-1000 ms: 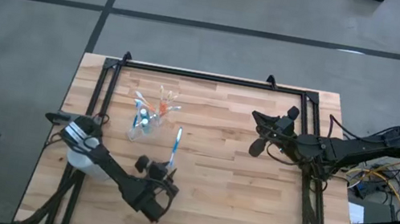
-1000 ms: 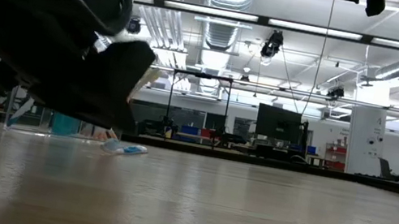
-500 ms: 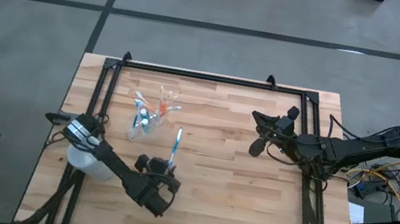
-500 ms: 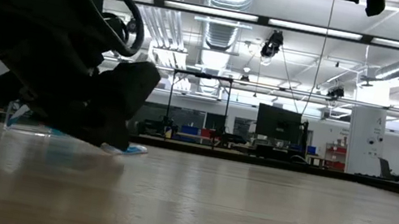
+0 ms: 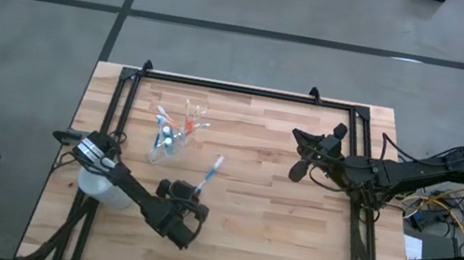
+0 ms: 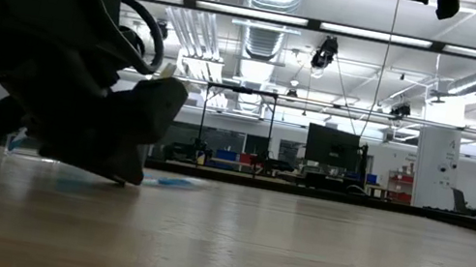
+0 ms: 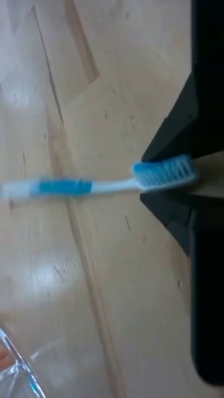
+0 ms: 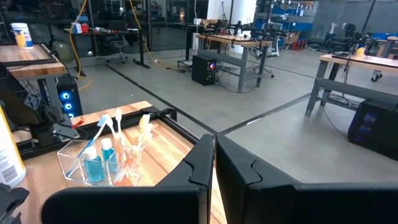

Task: Pick & Place toothbrushing station
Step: Put the blue toothbrush into the transparent organizer

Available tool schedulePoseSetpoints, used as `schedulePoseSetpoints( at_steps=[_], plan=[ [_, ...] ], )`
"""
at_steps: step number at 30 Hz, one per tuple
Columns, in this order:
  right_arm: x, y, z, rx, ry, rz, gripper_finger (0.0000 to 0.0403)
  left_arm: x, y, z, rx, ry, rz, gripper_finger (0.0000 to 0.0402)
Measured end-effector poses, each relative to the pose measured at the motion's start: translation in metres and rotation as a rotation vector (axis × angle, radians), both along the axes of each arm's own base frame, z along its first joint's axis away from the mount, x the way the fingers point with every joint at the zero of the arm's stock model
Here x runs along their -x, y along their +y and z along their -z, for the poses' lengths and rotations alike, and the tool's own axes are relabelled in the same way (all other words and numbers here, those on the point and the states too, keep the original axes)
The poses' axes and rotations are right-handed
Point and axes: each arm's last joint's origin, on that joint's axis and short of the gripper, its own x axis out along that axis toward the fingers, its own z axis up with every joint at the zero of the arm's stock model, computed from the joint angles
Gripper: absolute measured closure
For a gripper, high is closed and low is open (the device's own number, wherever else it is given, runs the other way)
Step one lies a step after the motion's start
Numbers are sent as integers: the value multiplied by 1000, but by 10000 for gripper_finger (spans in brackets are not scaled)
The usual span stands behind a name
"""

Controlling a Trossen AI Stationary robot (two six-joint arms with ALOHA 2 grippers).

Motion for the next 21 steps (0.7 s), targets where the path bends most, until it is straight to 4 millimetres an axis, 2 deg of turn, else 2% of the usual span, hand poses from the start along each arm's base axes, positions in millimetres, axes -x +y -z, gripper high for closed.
schedulePoseSetpoints(
  at_steps=[6,15,18,21],
  plan=[
    [0,0,0,-1,-1,0,390,0,0,0,0,13,14,356],
    [0,0,0,-1,-1,0,390,-1,-1,0,-8,33,34,360],
    [0,0,0,0,0,0,390,-1,-1,-6,-3,69,73,361],
    [0,0,0,0,-1,0,390,-2,-3,-22,51,140,152,362]
  ],
)
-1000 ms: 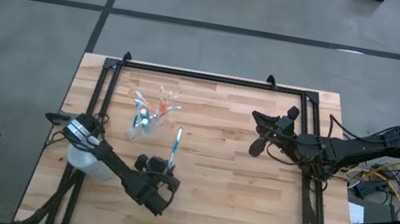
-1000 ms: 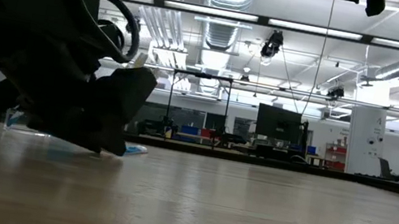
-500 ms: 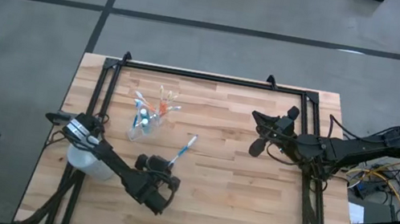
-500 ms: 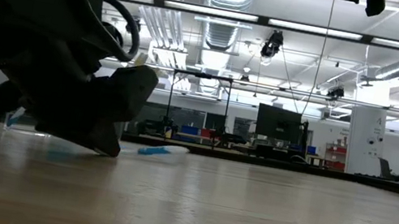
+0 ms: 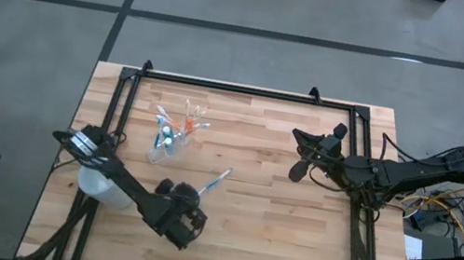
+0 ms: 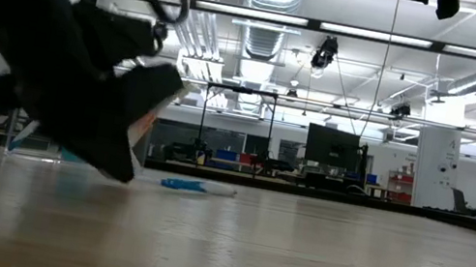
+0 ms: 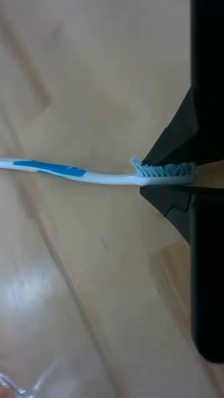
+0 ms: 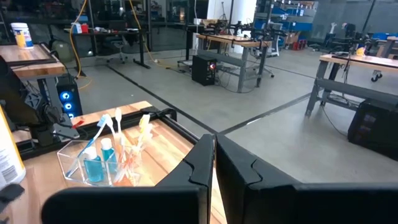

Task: Pick & Place toothbrushing station
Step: Put the blue toothbrush into the transparent organizer

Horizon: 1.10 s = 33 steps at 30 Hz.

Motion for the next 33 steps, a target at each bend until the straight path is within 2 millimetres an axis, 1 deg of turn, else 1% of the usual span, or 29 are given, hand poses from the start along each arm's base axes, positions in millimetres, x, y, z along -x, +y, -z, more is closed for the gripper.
schedulePoseSetpoints(
  at_steps=[6,12,17,22,27,31,33],
  plan=[
    [0,0,0,0,1,0,390,9,9,-42,82,118,118,362],
    [0,0,0,-1,0,0,390,34,27,-98,221,160,148,362],
    [0,0,0,-1,0,0,390,62,47,-145,395,113,104,362],
    [0,0,0,-1,0,0,390,89,64,-182,602,122,59,362],
    [0,0,0,-1,0,0,390,114,76,-217,722,233,4,362],
    [0,0,0,-1,0,0,390,129,86,-248,762,326,-44,362],
    [0,0,0,0,0,0,390,129,89,-261,796,287,3,362]
  ],
)
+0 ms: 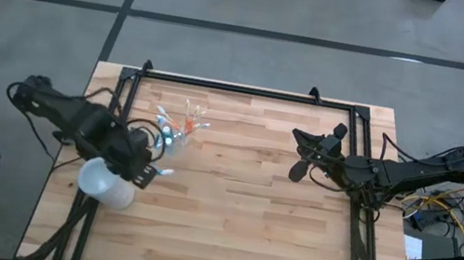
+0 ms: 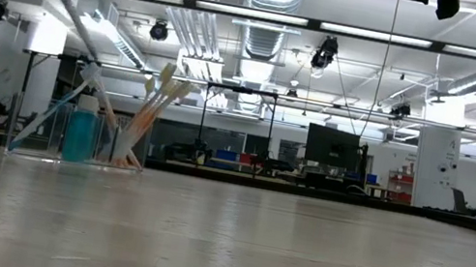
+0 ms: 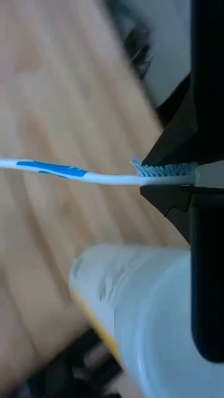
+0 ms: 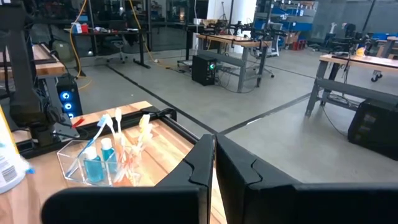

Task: Pick & Place toothbrushing station
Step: Put the blue toothbrush into the transparent organizer

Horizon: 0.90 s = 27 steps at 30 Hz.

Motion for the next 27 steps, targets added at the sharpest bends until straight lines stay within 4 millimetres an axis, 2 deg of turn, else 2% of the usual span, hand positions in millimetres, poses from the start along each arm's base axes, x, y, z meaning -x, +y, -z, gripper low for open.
schedulePoseSetpoints(
  at_steps=[5,12,27],
  plan=[
    [0,0,0,-1,0,0,390,12,13,-10,59,-48,12,362],
    [0,0,0,0,0,-1,390,29,26,-2,66,-44,-30,362],
    [0,0,0,0,0,0,390,79,51,12,138,-87,-339,362]
  ],
)
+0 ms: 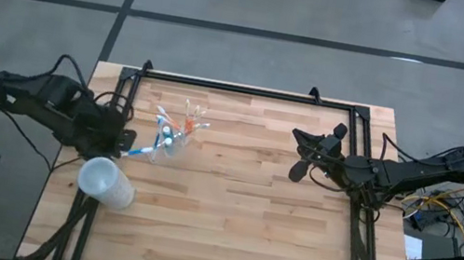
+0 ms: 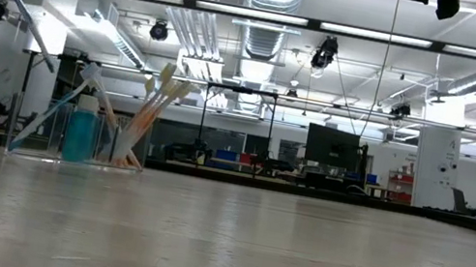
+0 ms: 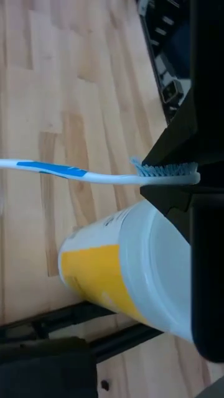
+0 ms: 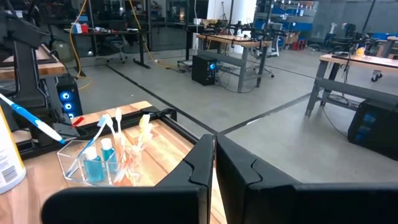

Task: Pick & Place toothbrushing station
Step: Put the blue toothbrush into the transparent organizer

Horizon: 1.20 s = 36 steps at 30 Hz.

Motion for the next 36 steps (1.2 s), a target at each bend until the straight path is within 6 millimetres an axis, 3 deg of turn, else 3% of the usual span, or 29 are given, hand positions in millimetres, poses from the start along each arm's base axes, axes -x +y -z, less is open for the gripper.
schedulePoseSetpoints(
  at_steps=[7,21,36],
  plan=[
    [0,0,0,0,0,0,390,7,5,8,30,16,-76,362],
    [0,0,0,0,0,0,390,-1,10,33,18,123,-149,362],
    [0,0,0,0,0,0,390,-38,25,50,0,186,-248,362]
  ],
)
